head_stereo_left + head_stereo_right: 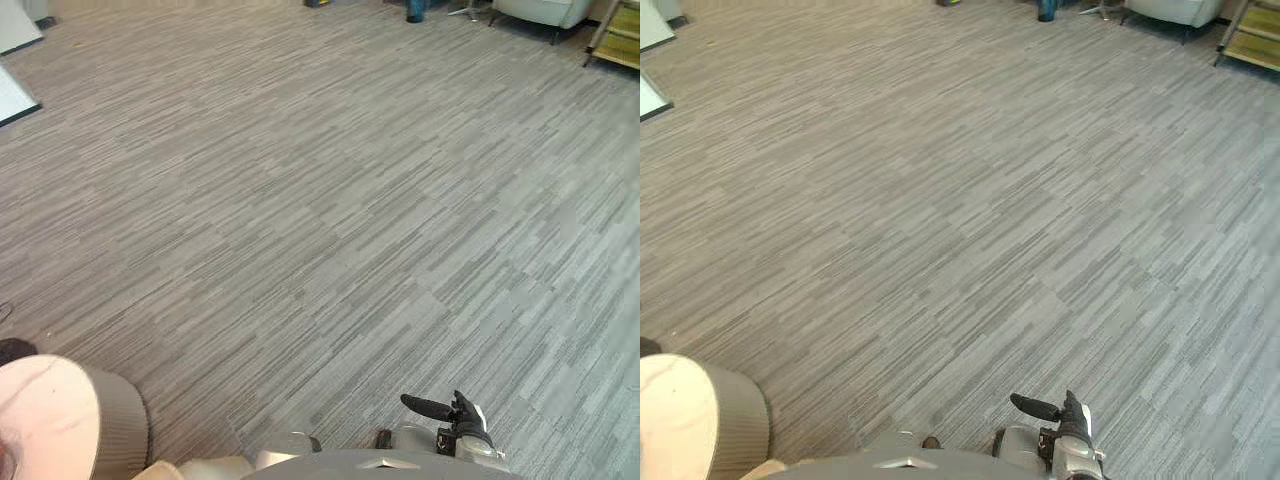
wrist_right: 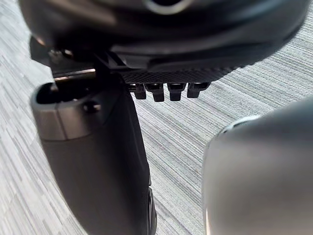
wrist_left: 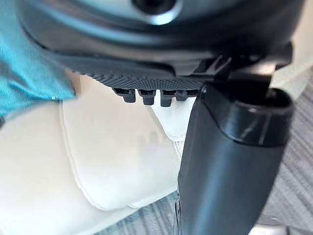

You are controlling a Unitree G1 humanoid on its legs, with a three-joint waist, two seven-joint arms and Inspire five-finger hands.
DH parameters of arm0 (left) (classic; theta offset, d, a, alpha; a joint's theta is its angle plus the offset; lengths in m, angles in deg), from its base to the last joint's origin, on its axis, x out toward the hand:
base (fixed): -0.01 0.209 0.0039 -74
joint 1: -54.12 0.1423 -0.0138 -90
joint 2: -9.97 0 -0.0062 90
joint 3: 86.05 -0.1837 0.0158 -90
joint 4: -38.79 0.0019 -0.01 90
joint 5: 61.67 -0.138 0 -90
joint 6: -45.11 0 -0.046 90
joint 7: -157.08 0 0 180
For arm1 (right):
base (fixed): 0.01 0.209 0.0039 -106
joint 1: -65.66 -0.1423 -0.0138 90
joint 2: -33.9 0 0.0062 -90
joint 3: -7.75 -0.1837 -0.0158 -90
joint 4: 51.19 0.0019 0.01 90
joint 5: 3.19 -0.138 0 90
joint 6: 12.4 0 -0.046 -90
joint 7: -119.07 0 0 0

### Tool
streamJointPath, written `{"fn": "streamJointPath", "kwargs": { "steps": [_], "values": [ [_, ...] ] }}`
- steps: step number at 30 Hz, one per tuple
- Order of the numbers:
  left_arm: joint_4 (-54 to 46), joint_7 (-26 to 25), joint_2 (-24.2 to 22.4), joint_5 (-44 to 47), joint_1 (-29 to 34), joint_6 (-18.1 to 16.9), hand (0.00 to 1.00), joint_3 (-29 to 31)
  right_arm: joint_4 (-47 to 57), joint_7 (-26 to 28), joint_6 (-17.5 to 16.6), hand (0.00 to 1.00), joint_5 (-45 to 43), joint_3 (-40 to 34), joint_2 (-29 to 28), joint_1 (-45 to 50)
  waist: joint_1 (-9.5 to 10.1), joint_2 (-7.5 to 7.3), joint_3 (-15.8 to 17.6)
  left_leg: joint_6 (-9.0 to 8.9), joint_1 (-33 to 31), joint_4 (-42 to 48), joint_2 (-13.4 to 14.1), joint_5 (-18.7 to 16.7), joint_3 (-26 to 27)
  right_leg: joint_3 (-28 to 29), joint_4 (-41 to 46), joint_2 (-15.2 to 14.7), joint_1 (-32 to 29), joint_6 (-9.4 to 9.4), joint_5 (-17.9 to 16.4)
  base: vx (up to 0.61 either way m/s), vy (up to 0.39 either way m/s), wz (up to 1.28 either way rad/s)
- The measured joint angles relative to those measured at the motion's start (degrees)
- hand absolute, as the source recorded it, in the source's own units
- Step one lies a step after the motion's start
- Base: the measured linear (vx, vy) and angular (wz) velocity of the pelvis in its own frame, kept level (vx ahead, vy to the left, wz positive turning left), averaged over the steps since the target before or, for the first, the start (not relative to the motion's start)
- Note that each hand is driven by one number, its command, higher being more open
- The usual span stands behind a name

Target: Pick up cushions and gather them together orderly.

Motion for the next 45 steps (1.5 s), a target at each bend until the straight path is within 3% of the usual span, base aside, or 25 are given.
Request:
{"fn": "streamJointPath", "kwargs": {
  "steps": [1,2,3,7,10,11,13,15,17,20,21,23,25,26,29,30,31,32,34,36,37,39,40,42,45],
  "values": [
    [0.4,0.2,0.3,0.0,0.0,0.3,1.00,-0.2,-0.6,0.1,0.1,1.00,0.1,0.0,0.1,-0.5,0.00,-0.44,0.2,-0.27,0.5,-0.1,-0.2,-0.1,0.9,-3.2,0.6,-2.4,-0.2,-0.25,-0.1,0.11,-0.056,-0.87],
    [1.6,0.6,1.6,0.1,0.1,1.3,1.00,-2.2,-1.8,0.1,0.2,1.00,0.3,0.1,0.2,-1.1,0.00,-0.98,0.3,-1.84,1.9,-0.5,-0.4,-0.3,3.2,-6.5,0.1,-3.4,-0.1,-3.84,2.4,0.10,-0.089,-0.84],
    [2.2,1.3,1.6,0.1,0.2,1.3,1.00,-3.9,-1.7,0.1,-0.2,1.00,0.3,0.1,0.2,-0.5,-0.14,-0.09,-0.1,-2.22,2.2,-1.9,1.0,0.0,2.8,-4.9,-3.3,0.1,0.4,-4.49,3.6,0.09,-0.136,-0.85],
    [1.9,2.9,2.1,-0.4,-0.3,-1.1,1.00,-5.1,-1.4,-0.1,-0.1,1.00,-0.3,-0.7,0.5,0.1,-0.83,0.97,-0.5,-3.99,2.0,-0.8,4.4,-1.5,2.2,-2.0,-8.2,6.4,0.9,-5.53,4.5,0.00,-0.131,-0.53],
    [-6.4,4.0,1.6,-2.5,-4.5,-8.1,1.00,-6.6,-1.6,-0.3,-0.2,1.00,-0.3,-0.5,0.9,0.5,-1.50,1.22,-0.1,-2.80,-3.6,15.1,9.7,-5.2,1.8,-0.5,-13.6,10.8,4.0,-5.55,4.5,-0.05,-0.200,-0.13],
    [-9.3,4.3,1.9,-5.6,-7.0,-9.9,1.00,-8.5,-2.2,-0.4,-0.2,1.00,-0.3,-0.4,1.0,0.6,-1.42,1.35,0.0,-0.54,-8.0,26.9,12.4,-4.4,1.7,1.2,-17.3,12.8,6.7,-5.73,4.9,-0.02,-0.208,-0.37],
    [-10.2,4.8,1.8,-6.4,-7.6,-10.1,1.00,-8.6,-2.1,-0.4,-0.4,1.00,-0.3,0.3,1.4,0.9,-1.50,1.31,0.3,0.08,-12.1,35.2,11.8,-5.3,0.4,3.5,-21.2,13.7,9.8,-5.86,5.1,0.08,-0.131,-0.95],
    [-12.1,4.7,1.4,-6.4,-8.3,-10.1,1.00,-8.5,-1.4,-0.8,-0.2,1.00,-1.1,-1.6,2.0,1.2,-1.43,1.97,1.1,-0.03,-17.0,33.4,9.2,-6.0,0.1,4.0,-24.1,13.4,11.1,-4.69,5.8,0.10,-0.060,-0.81],
    [-13.6,4.7,1.4,-6.4,-8.5,-9.9,1.00,-8.5,-1.4,-1.1,-0.1,1.00,-2.2,-3.3,2.3,1.6,-1.30,2.35,1.6,-0.10,-18.7,23.8,5.7,-5.6,-0.9,4.0,-25.3,13.1,12.0,-3.95,6.3,0.05,-0.042,-0.42],
    [-15.5,4.7,1.9,-6.4,-8.6,-9.4,1.00,-8.6,-0.8,-1.8,-0.1,1.00,-2.5,-3.8,2.7,3.1,-0.96,2.35,1.9,-0.19,-19.5,7.1,0.6,0.6,-6.4,4.2,-25.4,12.8,13.5,-3.87,6.3,0.10,-0.023,-0.31],
    [-15.7,4.7,2.0,-6.4,-8.6,-9.4,1.00,-8.7,-0.8,-1.9,-0.1,1.00,-2.5,-3.8,3.1,3.9,-0.14,2.31,1.9,-0.37,-19.2,4.3,-0.2,4.6,-8.0,4.8,-25.5,13.0,14.0,-3.53,6.5,0.27,-0.053,-0.35],
    [-15.7,4.7,2.1,-6.4,-8.6,-9.3,1.00,-8.7,-0.8,-1.9,0.0,1.00,-2.4,-3.8,3.2,4.0,0.01,2.47,1.6,0.47,-18.5,4.0,-0.2,7.5,-8.3,5.6,-25.2,13.1,14.6,-3.60,6.4,0.32,-0.061,-0.43],
    [-15.7,4.8,2.4,-6.2,-8.7,-9.3,1.00,-8.6,-1.0,-1.9,0.3,1.00,-2.1,-3.5,3.1,4.0,-0.02,1.87,1.7,2.18,-19.0,6.9,-0.7,7.6,-8.5,7.2,-21.9,12.1,14.2,-3.38,3.9,0.36,-0.077,-0.38],
    [-15.7,4.9,2.6,-6.2,-8.7,-9.2,1.00,-8.7,-1.3,-1.8,0.5,1.00,-1.8,-3.5,3.1,4.2,-0.10,1.42,1.6,3.00,-18.3,9.1,-1.4,4.9,-7.5,8.4,-17.3,10.6,13.6,-2.13,2.2,0.39,-0.068,-0.26],
    [-15.1,4.9,3.6,-6.2,-8.2,-9.0,1.00,-10.5,-1.4,-1.1,0.9,1.00,-0.5,-3.5,3.4,3.7,-0.74,0.81,1.5,3.61,-12.7,7.6,-1.6,3.4,-5.2,8.2,4.8,5.3,6.9,1.56,1.3,0.40,-0.008,-0.32],
    [-14.9,5.0,3.9,-6.2,-7.7,-8.9,1.00,-11.4,-1.2,-0.7,0.9,1.00,-0.1,-3.5,3.5,3.5,-1.42,0.52,1.5,3.48,-9.3,6.4,-1.5,2.2,-5.2,4.4,15.7,1.3,3.8,1.69,3.0,0.32,0.009,-0.18],
    [-14.7,4.9,4.4,-6.2,-7.6,-8.7,1.00,-12.3,-1.2,-0.6,0.8,1.00,-0.1,-3.5,3.5,3.5,-1.80,0.26,1.5,3.65,-7.5,5.8,-1.5,1.7,-5.6,1.5,19.3,-1.2,3.1,-0.06,1.8,0.32,-0.004,-0.08],
    [-14.7,5.0,4.9,-6.2,-7.6,-8.3,1.00,-12.9,-1.2,-0.5,0.8,1.00,-0.1,-3.5,3.5,3.4,-2.20,0.12,1.5,3.52,-6.1,5.5,-1.3,1.2,-6.0,-0.9,21.2,-3.2,2.3,-1.65,0.7,0.38,-0.057,-0.06],
    [-13.7,5.1,5.3,-6.2,-7.6,-7.6,1.00,-13.4,0.6,-0.3,-0.3,1.00,-0.2,-3.4,3.7,3.2,-3.17,1.11,2.1,2.71,-1.4,4.0,2.4,0.7,-5.8,-5.4,15.6,-5.2,-2.2,-1.62,-0.8,0.45,-0.193,-0.10],
    [-13.5,5.7,6.1,-6.2,-7.6,-7.7,1.00,-13.3,1.5,-0.4,-0.4,1.00,-0.2,-3.4,3.7,2.4,-3.79,0.62,2.8,1.66,0.5,3.3,4.4,0.1,-5.5,-5.2,4.1,-4.9,-4.5,1.73,2.8,0.34,-0.305,0.00],
    [-13.2,7.0,7.7,-6.2,-7.5,-7.7,1.00,-13.4,1.2,-0.4,-0.4,1.00,-0.2,-3.3,3.2,2.0,-3.73,0.02,3.2,-0.84,2.3,1.7,4.2,-1.2,-4.1,-4.5,-5.7,-4.2,-4.3,-2.46,12.0,0.30,-0.308,-0.02],
    [-12.7,6.3,5.8,-6.2,-7.6,-7.7,1.00,-13.3,0.6,-0.6,-0.1,1.00,-0.2,-3.5,3.9,0.6,-3.33,1.81,3.4,-2.43,3.5,-1.7,5.6,-0.8,-2.7,-4.2,-6.4,-0.9,-4.3,-3.84,11.7,0.28,-0.245,-0.27],
    [-12.4,6.3,5.8,-6.5,-7.8,-7.7,1.00,-13.3,0.5,-0.4,-0.2,1.00,-0.2,-3.5,3.8,0.3,-3.68,1.72,3.5,-2.49,3.5,-2.9,4.5,0.6,-2.7,-3.7,-5.5,-0.5,-4.8,-4.40,10.1,0.16,-0.110,-0.27],
    [-11.9,6.1,6.0,-6.7,-7.8,-7.8,1.00,-13.3,-0.5,-0.3,0.0,1.00,-0.2,-3.7,4.1,0.2,-3.99,2.00,3.2,-2.46,3.9,-1.3,6.1,-0.1,-1.2,-3.7,-3.8,0.9,-4.3,-4.62,6.5,0.14,-0.156,-0.08],
    [-12.1,6.1,6.4,-6.7,-8.4,-8.6,1.00,-12.0,-1.1,-0.3,-0.1,1.00,-0.3,-3.7,4.0,1.3,-4.01,2.67,3.0,-3.72,-4.4,20.3,11.8,-2.1,-4.4,-4.5,-7.8,4.3,-0.4,-4.95,5.0,0.19,-0.264,0.00]
  ]
}}
